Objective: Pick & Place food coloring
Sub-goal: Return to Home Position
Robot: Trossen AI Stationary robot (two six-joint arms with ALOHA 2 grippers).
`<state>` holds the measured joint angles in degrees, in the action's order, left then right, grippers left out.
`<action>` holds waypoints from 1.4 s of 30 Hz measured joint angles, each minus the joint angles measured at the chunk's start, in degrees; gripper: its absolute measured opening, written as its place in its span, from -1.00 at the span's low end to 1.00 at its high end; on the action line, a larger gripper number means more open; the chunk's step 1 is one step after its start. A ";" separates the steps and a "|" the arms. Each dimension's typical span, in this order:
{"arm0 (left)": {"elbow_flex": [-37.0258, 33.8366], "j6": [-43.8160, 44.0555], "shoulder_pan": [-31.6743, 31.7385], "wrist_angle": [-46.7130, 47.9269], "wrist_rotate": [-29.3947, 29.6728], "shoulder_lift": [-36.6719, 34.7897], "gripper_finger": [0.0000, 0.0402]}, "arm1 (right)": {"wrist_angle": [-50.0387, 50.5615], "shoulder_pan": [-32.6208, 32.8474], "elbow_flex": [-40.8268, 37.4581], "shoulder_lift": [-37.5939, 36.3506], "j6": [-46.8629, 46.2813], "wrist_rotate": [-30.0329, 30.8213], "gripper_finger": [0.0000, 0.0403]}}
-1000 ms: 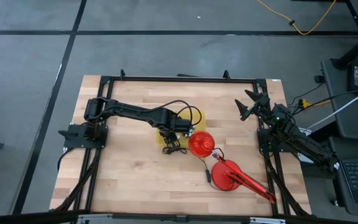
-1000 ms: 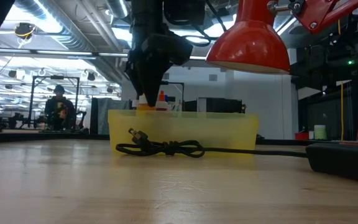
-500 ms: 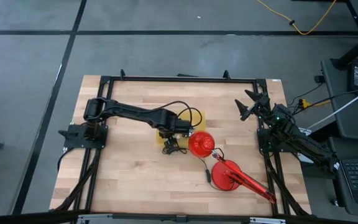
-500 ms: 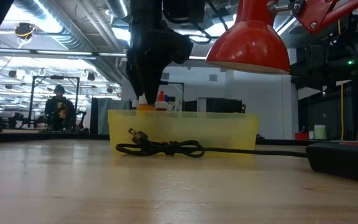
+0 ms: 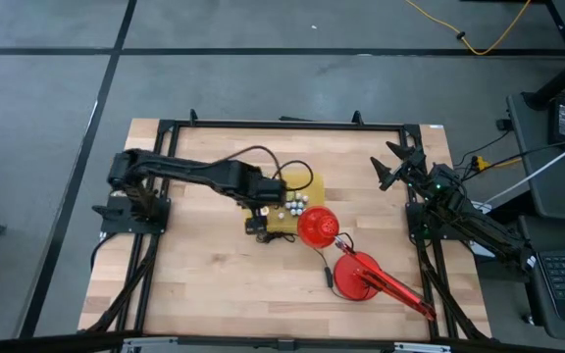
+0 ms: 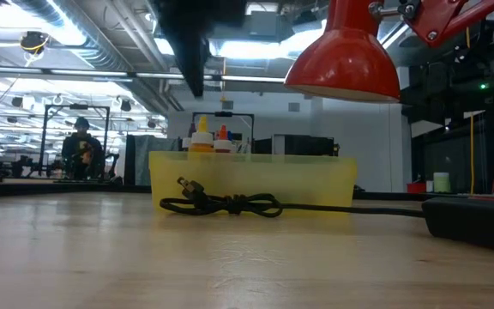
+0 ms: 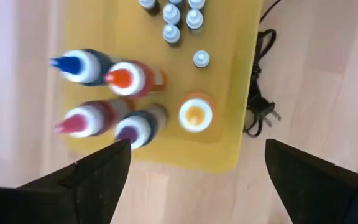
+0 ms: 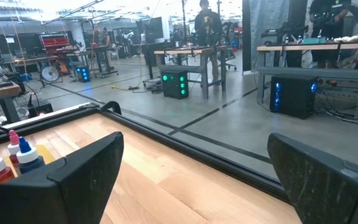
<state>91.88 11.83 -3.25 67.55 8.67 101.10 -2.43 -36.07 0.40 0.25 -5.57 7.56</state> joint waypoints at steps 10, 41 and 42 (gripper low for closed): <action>-3.85 -2.14 -1.16 3.39 5.90 -14.74 0.80 | -0.02 0.00 0.00 0.01 0.00 -0.12 0.98; -69.40 -3.38 6.09 -53.58 24.33 -69.15 0.80 | -0.03 0.00 0.00 -0.02 0.01 -0.14 0.98; -71.09 -4.66 6.34 -55.71 25.17 -70.38 0.80 | -0.04 0.00 -0.01 -0.02 0.00 -0.14 0.98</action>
<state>20.79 7.17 3.09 11.84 33.84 30.72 -2.47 -36.07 0.39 0.23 -5.57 7.42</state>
